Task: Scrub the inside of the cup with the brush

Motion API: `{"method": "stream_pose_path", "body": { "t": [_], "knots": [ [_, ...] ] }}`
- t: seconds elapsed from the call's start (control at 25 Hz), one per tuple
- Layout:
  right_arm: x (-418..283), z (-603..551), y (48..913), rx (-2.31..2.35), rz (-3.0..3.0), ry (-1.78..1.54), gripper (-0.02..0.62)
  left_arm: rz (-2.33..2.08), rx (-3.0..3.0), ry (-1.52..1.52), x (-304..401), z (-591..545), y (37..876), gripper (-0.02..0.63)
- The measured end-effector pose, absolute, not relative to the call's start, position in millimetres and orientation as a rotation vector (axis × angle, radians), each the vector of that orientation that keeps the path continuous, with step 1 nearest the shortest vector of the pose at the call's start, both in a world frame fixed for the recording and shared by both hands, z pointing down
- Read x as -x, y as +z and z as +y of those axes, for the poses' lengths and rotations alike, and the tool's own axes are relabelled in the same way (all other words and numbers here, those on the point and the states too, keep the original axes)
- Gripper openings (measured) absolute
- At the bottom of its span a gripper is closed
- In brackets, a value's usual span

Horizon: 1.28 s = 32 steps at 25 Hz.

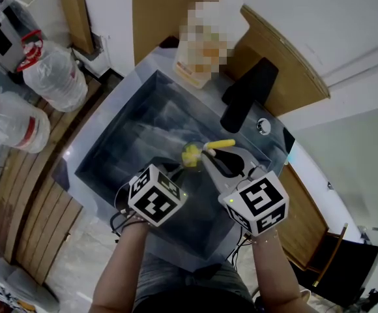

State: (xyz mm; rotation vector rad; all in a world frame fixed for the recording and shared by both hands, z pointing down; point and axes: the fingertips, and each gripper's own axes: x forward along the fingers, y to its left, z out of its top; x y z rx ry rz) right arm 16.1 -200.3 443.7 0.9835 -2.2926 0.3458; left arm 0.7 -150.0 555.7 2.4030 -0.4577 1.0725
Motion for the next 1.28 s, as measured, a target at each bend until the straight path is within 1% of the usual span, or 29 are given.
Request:
{"method": "stream_pose_path", "body": {
  "t": [0.28,0.6,0.96,1.28],
  "knots": [
    [-34,-204,446,-1.044,-2.292,0.388,0.038,-0.459,-2.41,1.069,0,-149,556,0.057],
    [-54,-193,449,-1.093,-2.307,0.511,0.04,-0.473,-2.407,1.059,0,-150,556,0.057],
    [-45,-167,451,-1.048,-2.263,0.41,0.035,-0.473,-2.409,1.061,1,-149,556,0.058],
    [-21,-165,448,-0.968,-2.249,0.314,0.034,-0.464,-2.414,1.075,0,-150,556,0.057]
  ]
}}
